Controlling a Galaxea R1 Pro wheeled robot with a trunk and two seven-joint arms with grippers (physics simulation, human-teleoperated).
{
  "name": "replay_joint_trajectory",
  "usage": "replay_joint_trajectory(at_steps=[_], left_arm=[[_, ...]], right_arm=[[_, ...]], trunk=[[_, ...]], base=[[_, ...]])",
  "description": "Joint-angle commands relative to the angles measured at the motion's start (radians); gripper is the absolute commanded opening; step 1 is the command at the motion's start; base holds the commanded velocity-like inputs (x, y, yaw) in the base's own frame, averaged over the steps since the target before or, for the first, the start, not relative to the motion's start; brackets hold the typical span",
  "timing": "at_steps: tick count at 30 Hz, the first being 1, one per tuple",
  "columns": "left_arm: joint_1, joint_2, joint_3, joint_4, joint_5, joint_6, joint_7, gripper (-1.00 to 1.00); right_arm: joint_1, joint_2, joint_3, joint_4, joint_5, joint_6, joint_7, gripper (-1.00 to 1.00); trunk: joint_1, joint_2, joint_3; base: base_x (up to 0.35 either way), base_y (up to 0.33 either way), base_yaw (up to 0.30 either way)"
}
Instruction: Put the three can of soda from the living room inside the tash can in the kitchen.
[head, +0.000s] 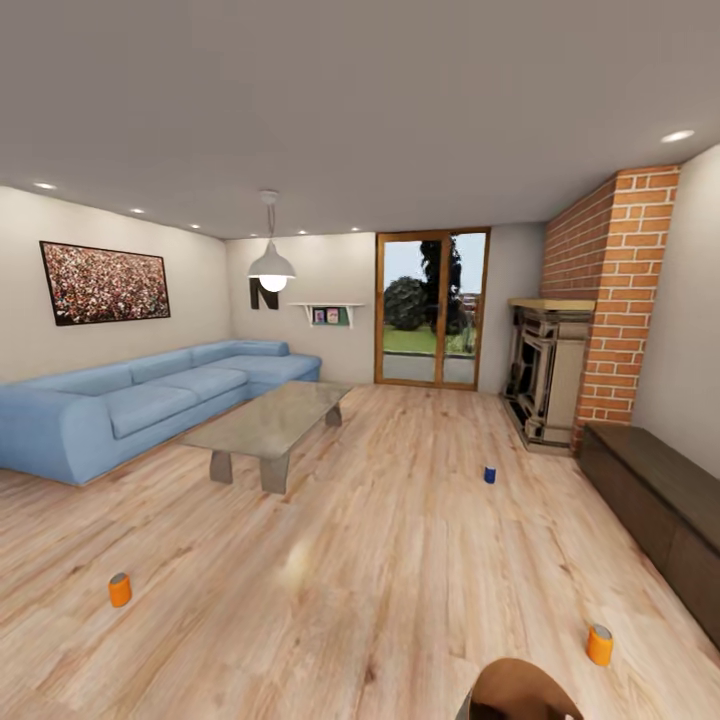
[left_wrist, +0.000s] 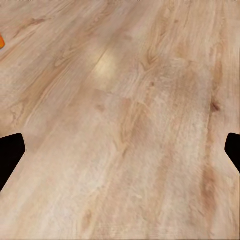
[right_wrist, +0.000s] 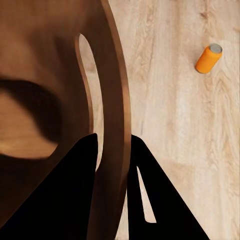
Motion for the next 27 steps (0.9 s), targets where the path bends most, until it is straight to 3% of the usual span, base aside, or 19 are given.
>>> replay_joint_trajectory(at_steps=[1, 27], left_arm=[[0.000, 0.000, 0.000, 0.000, 0.000, 0.000, 0.000, 1.00], [0.000, 0.000, 0.000, 0.000, 0.000, 0.002, 0.000, 1.00]], right_arm=[[-0.001, 0.000, -0.015, -0.002, 0.000, 0.000, 0.007, -1.00], [-0.001, -0.001, -0.015, -0.002, 0.000, -0.001, 0.006, -1.00]], trunk=[[0.000, 0.000, 0.000], [0.000, 0.000, 0.000]], base=[[0.217, 0.268, 0.000], [0.192, 0.280, 0.000]])
